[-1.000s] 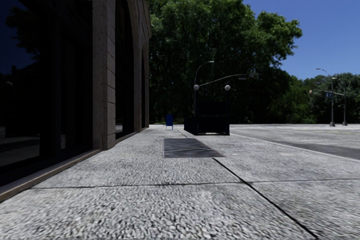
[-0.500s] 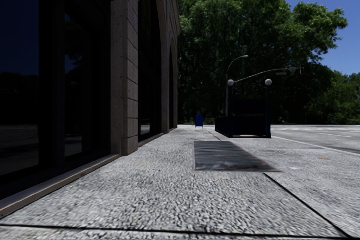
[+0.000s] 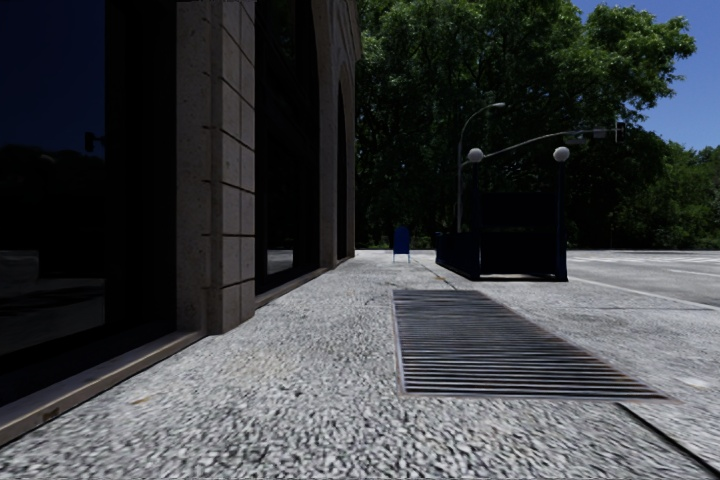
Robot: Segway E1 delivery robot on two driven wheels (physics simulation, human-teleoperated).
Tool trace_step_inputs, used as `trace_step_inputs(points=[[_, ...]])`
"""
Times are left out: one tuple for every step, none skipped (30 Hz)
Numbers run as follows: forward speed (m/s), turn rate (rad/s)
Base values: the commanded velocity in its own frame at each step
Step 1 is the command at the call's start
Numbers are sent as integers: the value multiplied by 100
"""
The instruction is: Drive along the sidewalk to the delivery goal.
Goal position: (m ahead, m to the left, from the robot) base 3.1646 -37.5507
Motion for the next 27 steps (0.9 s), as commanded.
trace_step_inputs(points=[[200, 0], [200, 0], [200, 0], [200, 0], [200, 0], [200, 0], [200, 0], [200, 0], [200, 0], [200, 0], [200, 0], [200, 0], [200, 0], [200, 0], [200, 0], [200, 0], [200, 0], [200, 0], [200, 0], [200, 0], [200, 0], [200, 0], [200, 0], [200, 0], [200, 0], [200, 0], [200, 0]])
